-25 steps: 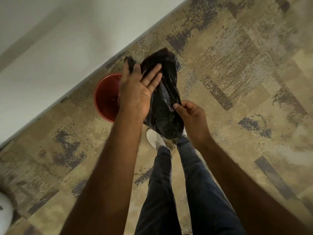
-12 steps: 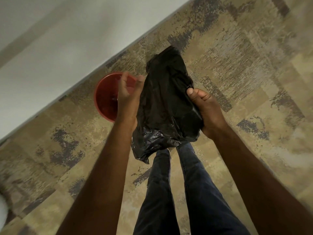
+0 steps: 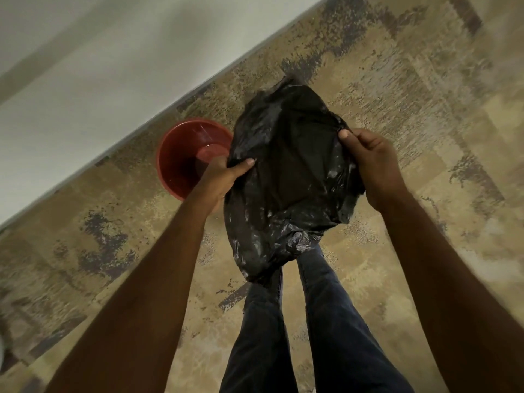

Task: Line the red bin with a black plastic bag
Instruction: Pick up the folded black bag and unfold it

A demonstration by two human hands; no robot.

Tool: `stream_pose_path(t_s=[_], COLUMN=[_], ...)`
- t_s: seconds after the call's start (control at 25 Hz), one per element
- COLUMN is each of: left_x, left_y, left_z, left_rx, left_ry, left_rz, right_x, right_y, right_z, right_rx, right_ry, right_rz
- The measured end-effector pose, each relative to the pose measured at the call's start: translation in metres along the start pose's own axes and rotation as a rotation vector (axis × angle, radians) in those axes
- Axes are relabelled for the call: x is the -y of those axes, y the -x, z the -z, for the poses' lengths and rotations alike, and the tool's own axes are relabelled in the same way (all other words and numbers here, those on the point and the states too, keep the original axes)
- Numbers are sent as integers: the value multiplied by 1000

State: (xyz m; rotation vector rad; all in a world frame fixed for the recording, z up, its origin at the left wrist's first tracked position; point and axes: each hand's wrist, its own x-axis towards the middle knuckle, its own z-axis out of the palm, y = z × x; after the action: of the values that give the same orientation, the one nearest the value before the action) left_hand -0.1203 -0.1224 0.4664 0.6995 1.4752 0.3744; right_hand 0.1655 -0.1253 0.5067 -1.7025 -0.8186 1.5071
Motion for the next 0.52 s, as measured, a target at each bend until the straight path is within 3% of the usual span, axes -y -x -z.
stream_pose_path(t_s=[0.16, 0.24, 0.36, 0.52], left_x=[-3, -5, -10, -13], left_y=[11, 19, 28, 37], left_z=[-13, -24, -48, -76], left_rx=[-202, -266, -255, -55], left_ry=[112, 189, 375, 642], left_rz=[-127, -150, -62, 4], right_x=[-13, -17, -15, -18], right_y=[-6, 0, 18, 42], right_z=[-1, -10, -38, -80], right_rx=[-364, -418, -255, -23], right_ry=[317, 389, 213, 36], right_rz=[54, 102, 85, -58])
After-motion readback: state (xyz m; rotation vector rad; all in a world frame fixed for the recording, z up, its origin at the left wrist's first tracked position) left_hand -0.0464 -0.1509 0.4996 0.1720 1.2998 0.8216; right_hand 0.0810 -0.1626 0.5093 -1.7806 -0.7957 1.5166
